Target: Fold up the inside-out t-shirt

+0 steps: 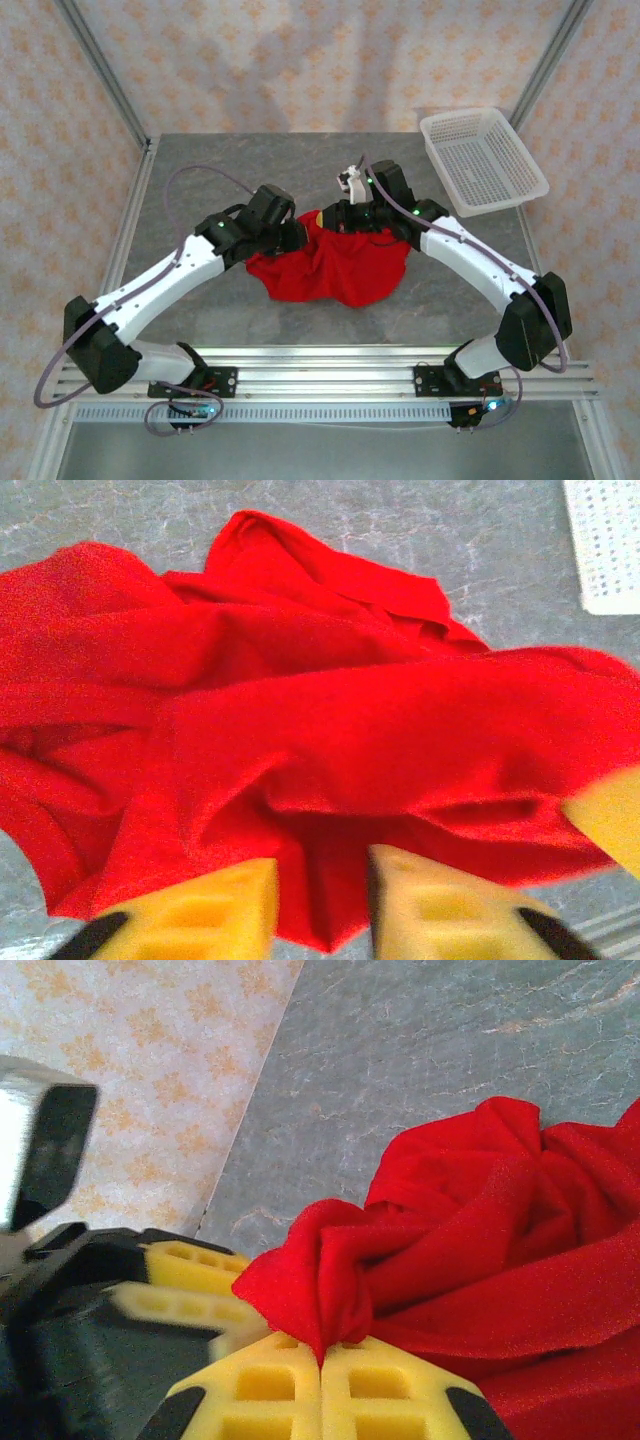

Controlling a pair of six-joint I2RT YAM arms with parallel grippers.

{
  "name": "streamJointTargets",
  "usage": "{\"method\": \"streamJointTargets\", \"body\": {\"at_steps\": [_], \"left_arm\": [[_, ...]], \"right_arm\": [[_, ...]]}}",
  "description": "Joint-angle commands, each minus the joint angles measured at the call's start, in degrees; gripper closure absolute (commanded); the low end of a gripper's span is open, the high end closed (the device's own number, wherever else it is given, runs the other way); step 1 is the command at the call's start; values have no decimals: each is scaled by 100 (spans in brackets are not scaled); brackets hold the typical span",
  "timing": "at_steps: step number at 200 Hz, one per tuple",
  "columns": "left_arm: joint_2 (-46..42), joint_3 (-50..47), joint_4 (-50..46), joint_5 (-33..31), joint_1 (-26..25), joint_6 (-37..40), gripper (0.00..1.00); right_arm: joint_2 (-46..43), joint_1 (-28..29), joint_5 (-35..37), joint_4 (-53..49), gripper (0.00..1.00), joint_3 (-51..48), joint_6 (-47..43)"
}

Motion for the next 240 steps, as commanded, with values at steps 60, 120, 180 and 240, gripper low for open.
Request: {"method": "streamJointTargets", "body": {"at_steps": [60,120,180,240], "left_arm": [[746,407,475,-185,170,169,60],[1021,622,579,-409,372,413,87],[243,748,662,513,831,-35,100],[-26,1103,842,1654,1016,-319,100]], "right_arm": [[-53,-25,-56,-67,100,251,149],[-35,-23,-298,10,100,315,201],[-197,-490,667,-428,100,-230,-99],[13,-593,791,-455,73,-543,-398]]}}
